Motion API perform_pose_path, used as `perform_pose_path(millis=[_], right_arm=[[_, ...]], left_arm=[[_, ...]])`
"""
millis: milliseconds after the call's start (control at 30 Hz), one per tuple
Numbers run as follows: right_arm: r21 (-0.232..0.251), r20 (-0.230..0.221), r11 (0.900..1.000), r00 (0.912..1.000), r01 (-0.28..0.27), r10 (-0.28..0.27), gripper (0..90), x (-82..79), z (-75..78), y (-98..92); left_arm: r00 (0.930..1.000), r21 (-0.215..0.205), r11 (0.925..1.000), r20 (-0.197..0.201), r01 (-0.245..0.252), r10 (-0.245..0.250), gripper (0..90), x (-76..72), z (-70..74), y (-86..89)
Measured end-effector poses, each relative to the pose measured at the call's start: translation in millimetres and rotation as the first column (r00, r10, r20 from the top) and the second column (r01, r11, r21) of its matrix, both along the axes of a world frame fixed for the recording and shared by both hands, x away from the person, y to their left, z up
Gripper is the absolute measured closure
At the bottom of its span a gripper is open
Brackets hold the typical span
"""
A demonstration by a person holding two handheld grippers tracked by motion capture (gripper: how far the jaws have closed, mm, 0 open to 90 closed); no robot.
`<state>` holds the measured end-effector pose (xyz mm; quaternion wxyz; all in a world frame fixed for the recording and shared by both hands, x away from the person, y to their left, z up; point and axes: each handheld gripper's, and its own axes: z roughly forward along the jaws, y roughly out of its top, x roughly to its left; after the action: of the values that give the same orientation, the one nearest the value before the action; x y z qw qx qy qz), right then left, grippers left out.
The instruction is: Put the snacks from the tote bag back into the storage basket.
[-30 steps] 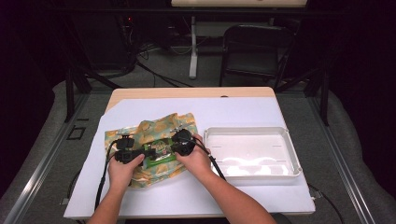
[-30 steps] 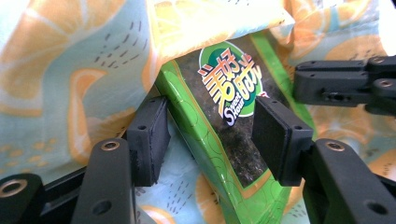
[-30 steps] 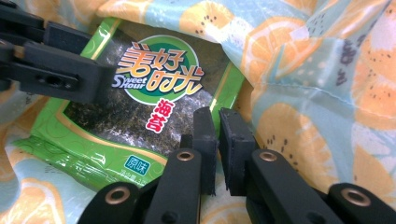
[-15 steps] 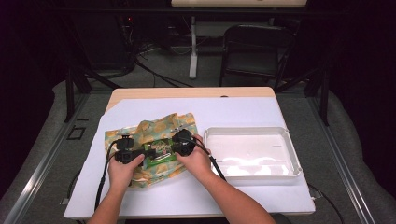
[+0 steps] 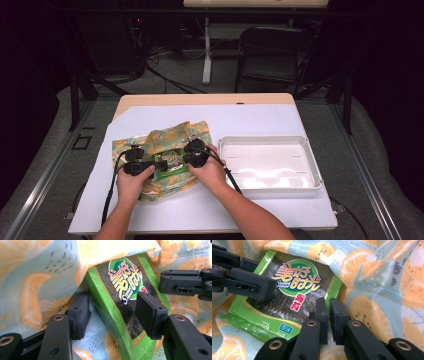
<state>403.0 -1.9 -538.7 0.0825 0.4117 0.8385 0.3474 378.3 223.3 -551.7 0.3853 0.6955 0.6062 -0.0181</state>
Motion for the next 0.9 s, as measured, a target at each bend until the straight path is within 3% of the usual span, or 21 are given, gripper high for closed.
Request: perform_pose_path(millis=[133, 500, 900], right_arm=[[0.011, 0.006, 1.000, 0.9999, 0.012, -0.012, 85.6, -0.5, -0.8, 1.1], [0.021, 0.014, 1.000, 0.9997, 0.019, -0.020, 84.9, -1.1, -2.3, 0.2], [0.018, 0.014, 1.000, 0.9996, 0.022, -0.023, 83.7, -1.1, -4.0, -2.5]], left_arm=[[0.9999, -0.032, 0.9995, -0.011, 0.003, -0.003, 46.0, 0.8, -1.5, 0.8], [0.9999, -0.035, 0.9994, 0.015, 0.001, -0.001, 47.5, -0.7, 1.6, -0.6], [0.9992, -0.106, 0.9943, 0.037, -0.013, 0.017, 55.0, -2.6, 7.9, 2.0]])
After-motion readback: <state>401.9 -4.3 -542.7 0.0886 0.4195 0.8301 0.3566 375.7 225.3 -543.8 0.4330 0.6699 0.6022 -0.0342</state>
